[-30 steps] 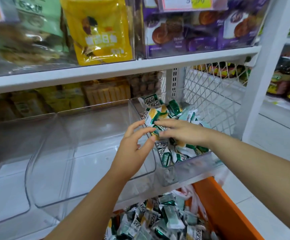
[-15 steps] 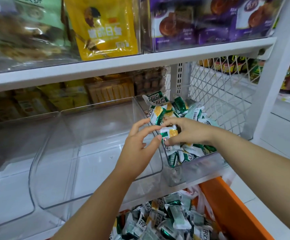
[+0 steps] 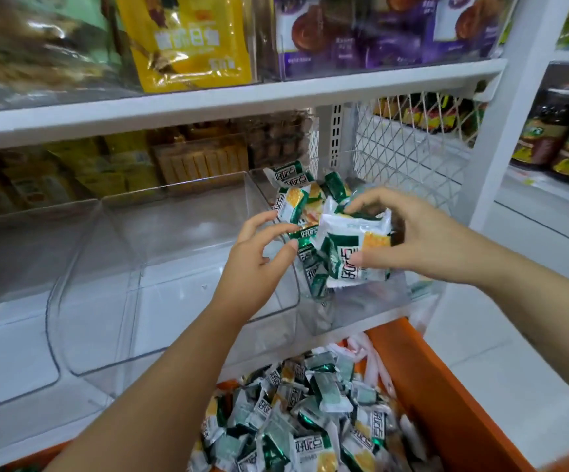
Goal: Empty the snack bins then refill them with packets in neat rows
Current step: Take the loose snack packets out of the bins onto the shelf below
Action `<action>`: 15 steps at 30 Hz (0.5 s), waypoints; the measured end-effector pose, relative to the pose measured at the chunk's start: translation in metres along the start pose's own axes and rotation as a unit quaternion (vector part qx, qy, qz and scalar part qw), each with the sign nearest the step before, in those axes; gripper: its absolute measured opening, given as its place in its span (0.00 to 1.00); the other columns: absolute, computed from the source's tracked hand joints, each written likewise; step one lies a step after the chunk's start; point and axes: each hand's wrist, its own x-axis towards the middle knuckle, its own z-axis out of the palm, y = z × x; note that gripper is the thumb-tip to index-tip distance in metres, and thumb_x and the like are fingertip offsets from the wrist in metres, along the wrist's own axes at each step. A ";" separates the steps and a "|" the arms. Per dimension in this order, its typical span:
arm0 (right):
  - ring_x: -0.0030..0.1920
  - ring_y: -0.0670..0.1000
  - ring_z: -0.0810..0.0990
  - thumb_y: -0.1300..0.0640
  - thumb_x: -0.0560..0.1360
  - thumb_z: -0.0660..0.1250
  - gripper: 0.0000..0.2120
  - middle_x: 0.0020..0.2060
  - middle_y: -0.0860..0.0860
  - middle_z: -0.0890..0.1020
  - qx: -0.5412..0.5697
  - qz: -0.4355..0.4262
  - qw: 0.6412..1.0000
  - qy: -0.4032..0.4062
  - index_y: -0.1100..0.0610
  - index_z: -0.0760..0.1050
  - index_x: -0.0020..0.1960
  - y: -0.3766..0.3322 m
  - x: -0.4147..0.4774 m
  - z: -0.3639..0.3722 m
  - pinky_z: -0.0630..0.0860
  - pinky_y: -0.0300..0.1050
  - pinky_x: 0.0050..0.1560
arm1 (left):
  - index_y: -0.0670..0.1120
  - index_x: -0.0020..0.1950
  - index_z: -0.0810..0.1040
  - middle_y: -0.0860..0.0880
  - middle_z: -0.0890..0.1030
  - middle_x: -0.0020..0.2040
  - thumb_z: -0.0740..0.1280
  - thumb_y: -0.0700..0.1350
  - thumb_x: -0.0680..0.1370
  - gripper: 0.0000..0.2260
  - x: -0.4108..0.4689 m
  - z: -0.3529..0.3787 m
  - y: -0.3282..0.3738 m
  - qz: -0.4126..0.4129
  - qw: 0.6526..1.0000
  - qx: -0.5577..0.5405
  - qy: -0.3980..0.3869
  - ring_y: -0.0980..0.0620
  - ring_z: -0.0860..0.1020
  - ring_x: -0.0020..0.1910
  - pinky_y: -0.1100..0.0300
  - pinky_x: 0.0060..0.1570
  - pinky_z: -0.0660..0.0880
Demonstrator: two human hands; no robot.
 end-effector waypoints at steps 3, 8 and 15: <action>0.45 0.35 0.75 0.44 0.64 0.75 0.22 0.47 0.31 0.75 0.012 0.016 0.992 -0.128 0.43 0.73 0.55 -0.006 -0.038 0.005 0.69 0.29 0.43 | 0.62 0.54 0.76 0.55 0.67 0.68 0.64 0.47 0.79 0.08 -0.001 0.001 0.002 -0.009 1.000 -0.004 0.001 0.57 0.71 0.59 0.82 0.43 0.65; 0.48 0.39 0.76 0.45 0.69 0.74 0.25 0.56 0.38 0.75 -0.135 0.086 0.943 -0.292 0.41 0.69 0.62 0.037 -0.060 0.071 0.74 0.40 0.51 | 0.60 0.57 0.76 0.55 0.67 0.68 0.64 0.49 0.80 0.08 -0.005 0.003 0.000 0.001 1.000 0.015 0.009 0.57 0.73 0.58 0.75 0.47 0.68; 0.52 0.38 0.77 0.53 0.72 0.72 0.19 0.54 0.39 0.79 -0.054 0.049 0.975 -0.211 0.48 0.74 0.61 0.018 -0.052 0.062 0.73 0.29 0.52 | 0.61 0.56 0.75 0.57 0.67 0.66 0.64 0.49 0.79 0.08 -0.005 0.003 -0.001 0.001 1.000 0.012 0.008 0.62 0.73 0.54 0.76 0.46 0.69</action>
